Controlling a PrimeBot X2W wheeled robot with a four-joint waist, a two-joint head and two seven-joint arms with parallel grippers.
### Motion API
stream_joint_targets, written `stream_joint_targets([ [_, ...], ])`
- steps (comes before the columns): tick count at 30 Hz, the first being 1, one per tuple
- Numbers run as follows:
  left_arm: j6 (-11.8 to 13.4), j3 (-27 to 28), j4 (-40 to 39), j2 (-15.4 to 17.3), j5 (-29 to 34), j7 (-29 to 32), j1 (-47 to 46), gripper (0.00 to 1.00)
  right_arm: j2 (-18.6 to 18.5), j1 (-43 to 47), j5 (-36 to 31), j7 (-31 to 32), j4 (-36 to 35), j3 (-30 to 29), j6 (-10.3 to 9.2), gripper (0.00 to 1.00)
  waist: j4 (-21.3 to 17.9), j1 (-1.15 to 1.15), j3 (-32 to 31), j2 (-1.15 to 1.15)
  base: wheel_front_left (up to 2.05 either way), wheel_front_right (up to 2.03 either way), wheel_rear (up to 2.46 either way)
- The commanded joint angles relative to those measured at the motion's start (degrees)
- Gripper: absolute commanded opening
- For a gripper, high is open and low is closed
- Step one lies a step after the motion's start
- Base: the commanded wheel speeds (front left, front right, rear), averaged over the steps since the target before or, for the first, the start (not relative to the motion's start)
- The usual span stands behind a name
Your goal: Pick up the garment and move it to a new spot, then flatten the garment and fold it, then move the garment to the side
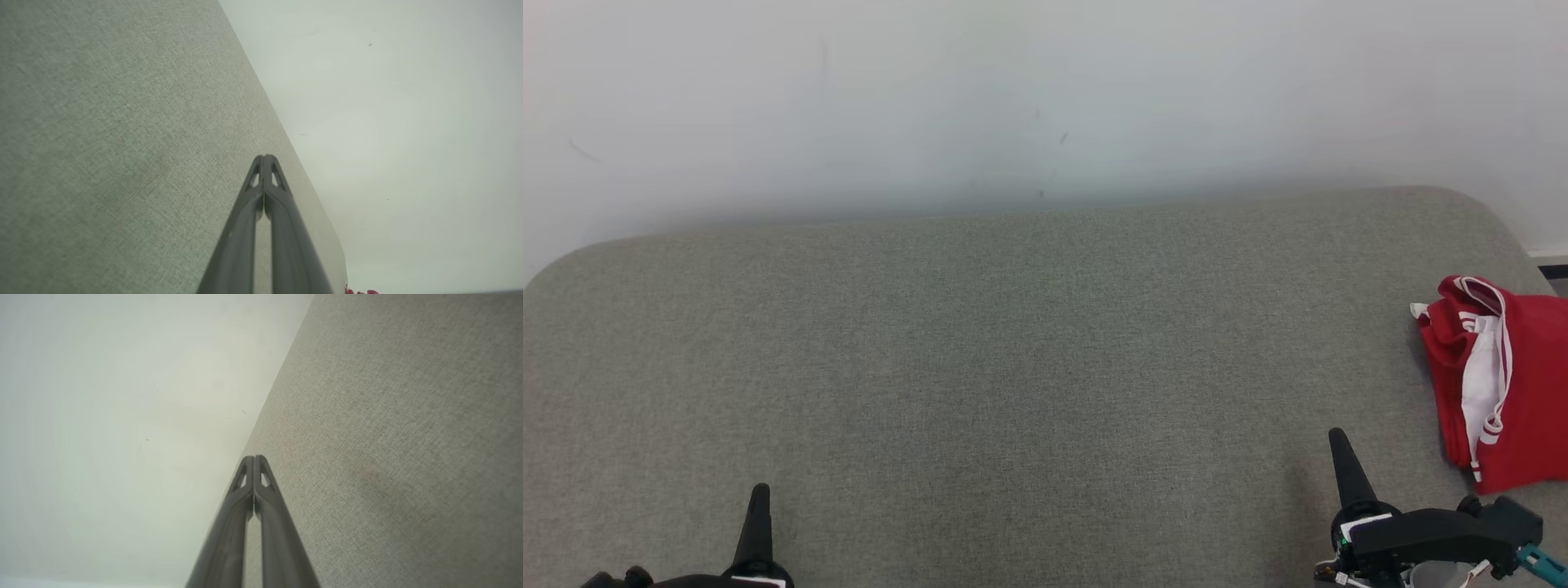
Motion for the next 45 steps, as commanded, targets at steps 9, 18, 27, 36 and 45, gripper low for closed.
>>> stream_joint_targets([
  [9,-0.76,0.40,-0.93,0.27,-6.18,1.54,-1.50,0.00,0.08,-0.65,6.46,1.60,-1.35,-0.53,-0.08,0.00,0.20,0.00,0.03,0.00,0.00,0.00,0.00],
  [18,-0.98,0.62,-1.14,0.29,-10.67,2.70,-1.89,0.00,0.09,-0.62,11.36,2.79,-1.93,-0.91,-0.09,0.00,0.39,0.00,0.05,0.00,0.00,0.00,0.00],
  [27,-1.34,0.81,-1.27,0.30,-14.44,3.71,-2.17,0.00,0.10,-0.60,15.44,3.83,-2.45,-1.22,-0.10,0.00,0.56,0.00,0.07,0.00,0.00,0.00,0.00],
  [36,-1.48,1.02,-1.41,0.32,-18.53,4.70,-2.61,0.00,0.11,-0.57,19.66,4.84,-3.02,-1.52,-0.11,0.00,0.75,0.00,0.10,0.00,0.00,0.00,0.00],
  [45,-1.83,1.19,-1.54,0.33,-22.34,5.66,-2.73,0.00,0.12,-0.54,23.55,5.79,-3.43,-1.81,-0.12,0.00,0.94,0.00,0.13,0.00,0.00,0.00,0.00],
])
